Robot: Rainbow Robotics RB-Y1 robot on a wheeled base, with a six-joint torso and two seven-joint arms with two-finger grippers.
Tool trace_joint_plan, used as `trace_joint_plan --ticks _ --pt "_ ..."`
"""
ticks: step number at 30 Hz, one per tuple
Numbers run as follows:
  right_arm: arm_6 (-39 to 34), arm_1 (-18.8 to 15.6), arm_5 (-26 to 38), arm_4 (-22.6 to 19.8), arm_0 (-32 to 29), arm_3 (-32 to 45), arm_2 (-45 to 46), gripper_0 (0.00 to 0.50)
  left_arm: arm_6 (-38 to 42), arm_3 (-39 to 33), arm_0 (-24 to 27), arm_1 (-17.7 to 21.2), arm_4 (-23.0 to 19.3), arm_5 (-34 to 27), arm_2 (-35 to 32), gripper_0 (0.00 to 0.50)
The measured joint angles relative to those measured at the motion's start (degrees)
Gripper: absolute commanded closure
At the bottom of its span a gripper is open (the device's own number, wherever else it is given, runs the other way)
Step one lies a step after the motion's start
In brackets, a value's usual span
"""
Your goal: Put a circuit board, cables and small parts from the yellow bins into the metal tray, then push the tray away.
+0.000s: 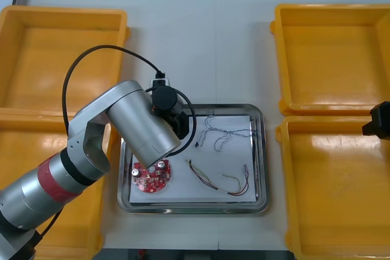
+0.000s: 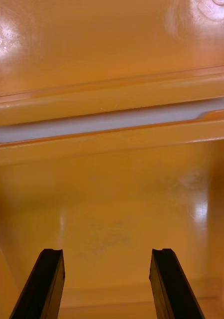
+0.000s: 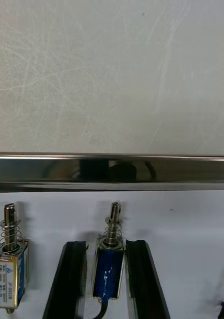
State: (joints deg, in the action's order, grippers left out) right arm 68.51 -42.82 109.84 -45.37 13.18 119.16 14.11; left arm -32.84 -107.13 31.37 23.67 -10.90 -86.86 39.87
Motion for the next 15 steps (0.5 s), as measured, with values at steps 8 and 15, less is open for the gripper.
trace_joint_plan --ticks 8,15 --pt "0.00 0.00 0.00 0.00 0.00 0.00 0.00 0.000 -0.01 0.00 0.00 -0.02 0.59 0.01 0.00 0.000" --pt "0.00 0.00 0.00 0.00 0.00 0.00 0.00 0.000 -0.08 -2.39 0.00 -0.02 -0.11 -4.61 -0.33 0.000"
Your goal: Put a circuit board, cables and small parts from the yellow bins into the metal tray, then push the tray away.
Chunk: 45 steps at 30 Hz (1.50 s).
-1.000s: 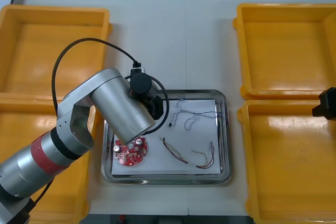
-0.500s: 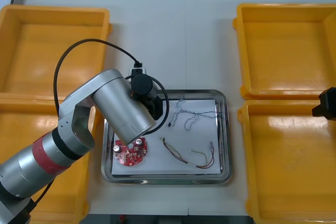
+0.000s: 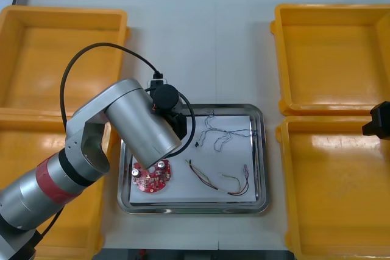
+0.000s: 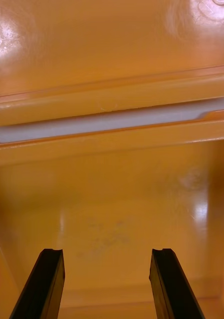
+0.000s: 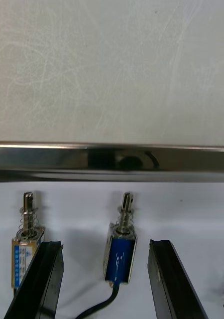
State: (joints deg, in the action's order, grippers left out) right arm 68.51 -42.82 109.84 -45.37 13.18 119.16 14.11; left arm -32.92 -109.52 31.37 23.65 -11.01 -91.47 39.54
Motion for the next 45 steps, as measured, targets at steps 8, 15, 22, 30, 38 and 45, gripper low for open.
trace_joint_plan --ticks 8,15,22,30,38,45 --pt "0.00 0.00 0.00 0.00 -0.01 -0.01 0.00 0.000 -4.31 -10.51 -0.01 0.28 -9.79 -11.02 -8.02 0.000" --pt "0.00 0.00 0.00 0.00 -0.02 -0.03 -0.01 0.000 -10.34 -17.14 -0.01 3.49 -19.83 -17.18 -17.31 0.000" --pt "0.00 0.00 0.00 0.00 -0.04 -0.03 -0.01 0.000 -11.51 -20.03 -0.15 9.33 -26.92 -18.12 -24.78 0.000" --pt "0.00 0.01 0.00 0.00 -0.08 -0.03 -0.03 0.000 -11.53 -23.46 -4.62 15.50 -29.03 -18.15 -32.63 0.000" --pt "0.00 0.01 0.00 0.00 -0.12 -0.04 -0.03 0.000 -11.58 -23.11 -8.83 20.05 -34.07 -18.16 -37.68 0.000" --pt "0.00 0.01 0.00 0.00 -0.14 -0.04 -0.03 0.000 -12.59 -22.38 -10.43 24.19 -39.41 -18.16 -42.87 0.000"
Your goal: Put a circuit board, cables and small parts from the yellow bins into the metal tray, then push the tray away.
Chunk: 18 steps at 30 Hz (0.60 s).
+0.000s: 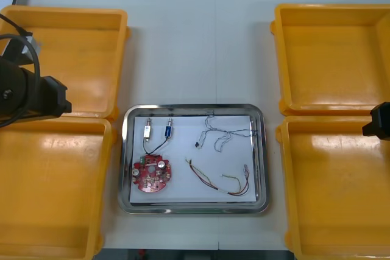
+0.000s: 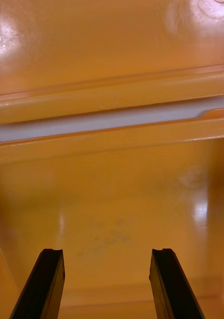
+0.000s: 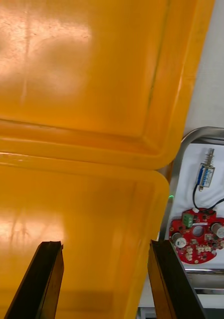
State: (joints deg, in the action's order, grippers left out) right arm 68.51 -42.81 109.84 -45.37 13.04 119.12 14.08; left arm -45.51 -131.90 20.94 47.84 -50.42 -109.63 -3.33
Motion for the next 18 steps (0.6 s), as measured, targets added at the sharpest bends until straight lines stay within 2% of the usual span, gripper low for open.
trace_joint_plan --ticks 7,12,18 --pt "0.00 0.16 0.00 -0.02 -0.29 -0.21 -0.26 0.000 -5.92 1.97 -2.45 3.95 -0.52 0.00 -1.77 0.000" --pt "0.00 0.37 0.00 -0.77 -1.08 -0.80 -2.63 0.000 -8.32 5.04 -3.26 5.14 -2.88 0.00 -3.65 0.000" --pt "0.00 0.37 0.00 -2.01 -0.66 -0.75 -5.62 0.000 -8.44 5.32 -4.07 5.59 -3.09 0.00 -5.35 0.000"
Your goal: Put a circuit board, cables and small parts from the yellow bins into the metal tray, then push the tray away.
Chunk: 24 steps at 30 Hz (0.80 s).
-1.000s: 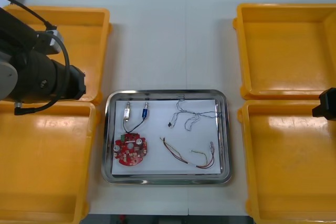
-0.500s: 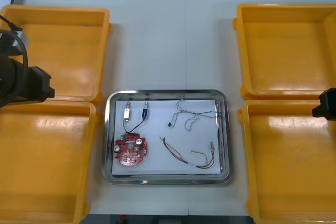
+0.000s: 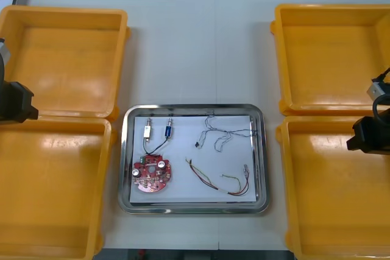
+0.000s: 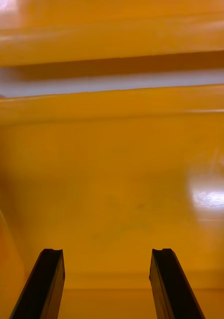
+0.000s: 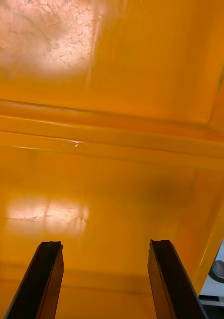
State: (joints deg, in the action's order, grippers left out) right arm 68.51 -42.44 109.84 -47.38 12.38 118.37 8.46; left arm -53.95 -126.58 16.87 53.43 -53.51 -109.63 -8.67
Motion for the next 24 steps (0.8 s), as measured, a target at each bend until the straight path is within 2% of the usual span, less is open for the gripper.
trace_joint_plan --ticks 3,13,24 --pt "0.00 0.00 0.00 -0.35 0.67 0.81 -2.43 0.000 0.00 0.01 -0.02 0.00 0.13 0.00 -0.73 0.000" --pt "0.18 0.00 -0.54 -1.32 2.18 10.48 -14.54 0.000 -0.01 0.02 -0.99 0.00 0.11 1.87 -3.05 0.000" --pt "0.39 0.00 -2.61 -1.64 6.00 12.49 -25.08 0.000 -0.51 0.03 -1.08 0.00 0.06 3.29 -3.29 0.000"
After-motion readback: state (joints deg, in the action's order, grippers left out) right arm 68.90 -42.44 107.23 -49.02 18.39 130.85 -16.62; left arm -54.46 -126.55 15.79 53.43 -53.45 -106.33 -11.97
